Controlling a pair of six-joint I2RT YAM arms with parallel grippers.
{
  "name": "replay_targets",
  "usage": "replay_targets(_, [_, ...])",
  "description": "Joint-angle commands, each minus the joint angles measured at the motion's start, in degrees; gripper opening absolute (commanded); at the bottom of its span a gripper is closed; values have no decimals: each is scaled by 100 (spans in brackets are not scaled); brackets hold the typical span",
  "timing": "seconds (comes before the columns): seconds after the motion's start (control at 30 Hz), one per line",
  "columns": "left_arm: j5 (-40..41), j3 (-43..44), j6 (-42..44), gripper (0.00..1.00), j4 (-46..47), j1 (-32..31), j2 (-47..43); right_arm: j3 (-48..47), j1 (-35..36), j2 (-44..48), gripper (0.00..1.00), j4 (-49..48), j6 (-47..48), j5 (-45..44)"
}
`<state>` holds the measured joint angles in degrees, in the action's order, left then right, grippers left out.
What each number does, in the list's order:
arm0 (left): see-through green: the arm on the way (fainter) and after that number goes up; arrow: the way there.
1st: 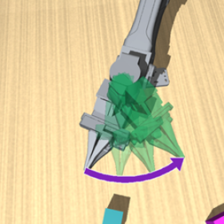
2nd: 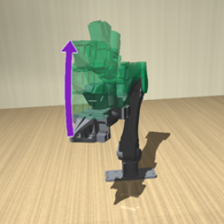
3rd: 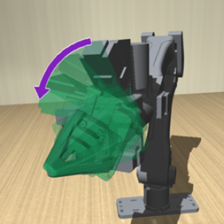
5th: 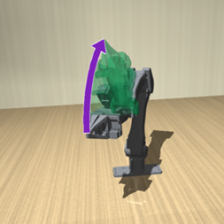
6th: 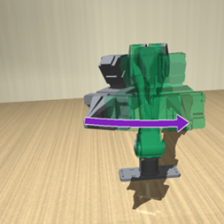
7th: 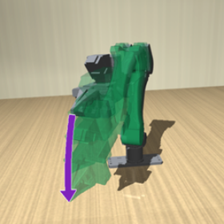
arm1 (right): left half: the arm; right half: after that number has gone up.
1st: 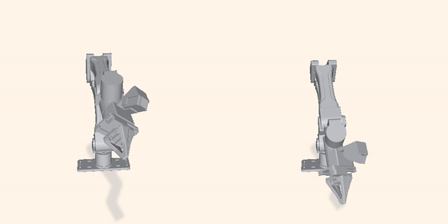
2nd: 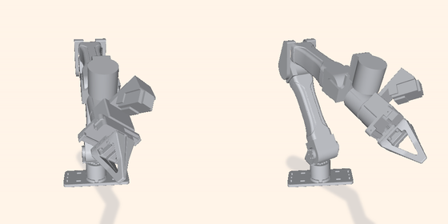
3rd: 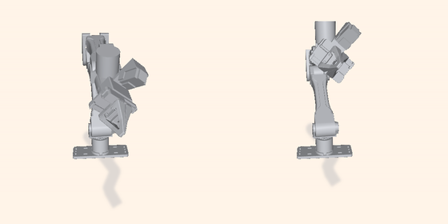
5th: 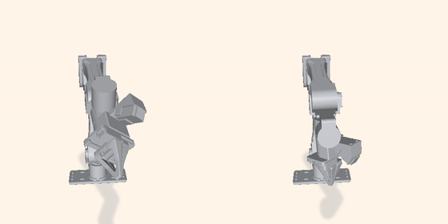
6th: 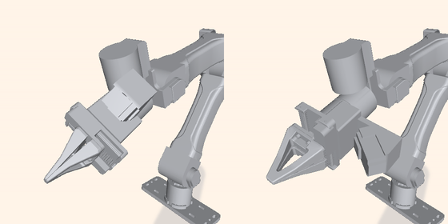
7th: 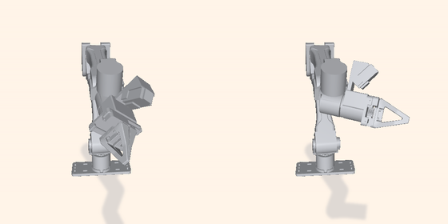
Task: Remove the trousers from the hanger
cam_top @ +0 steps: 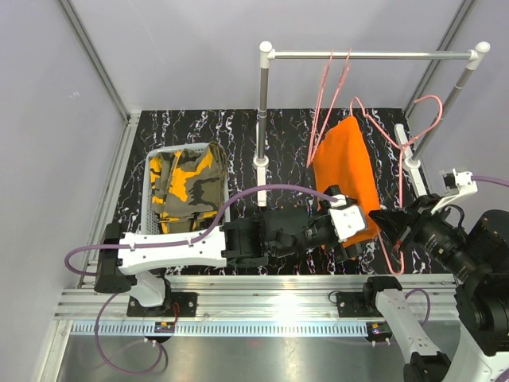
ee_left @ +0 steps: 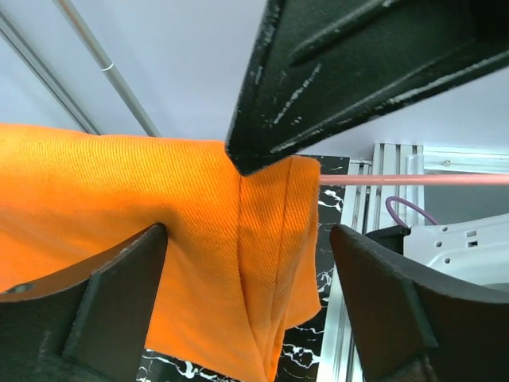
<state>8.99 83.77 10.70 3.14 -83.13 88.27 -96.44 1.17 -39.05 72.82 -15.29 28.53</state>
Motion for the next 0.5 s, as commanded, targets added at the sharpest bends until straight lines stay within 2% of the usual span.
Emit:
replay_targets(0.0, [164, 272, 116, 81, 469, -36, 24, -322, 41, 117, 0, -1349, 70, 372])
replay_targets(0.03, [147, 272, 125, 59, 442, -36, 24, -322, 50, 117, 0, -1349, 79, 363])
replay_targets(0.07, [173, 272, 134, 53, 434, -54, 32, -340, 59, 117, 0, -1340, 79, 329])
replay_targets(0.13, [243, 254, 117, 52, 460, -54, 32, -366, 68, 117, 0, -1349, 61, 363])
replay_targets(0.17, [321, 254, 143, 42, 503, -63, 32, -366, 59, 117, 0, -1393, 26, 468])
replay_targets(0.2, [383, 237, 143, 39, 556, -71, 32, -366, 68, 117, 0, -1419, 0, 530])
replay_targets(0.27, [506, 193, 117, 38, 679, -71, 32, -358, 59, 117, 0, -1481, -53, 653])
replay_targets(0.33, [463, 201, 108, 52, 715, -80, 50, -340, 68, 117, 0, -1525, -79, 750])
replay_targets(0.37, [463, 201, 99, 54, 741, -89, 67, -331, 68, 99, 0, -1525, -88, 750])
replay_targets(0.47, [515, 219, 90, 52, 776, -124, 94, -279, 59, 99, 0, -1551, -106, 768])
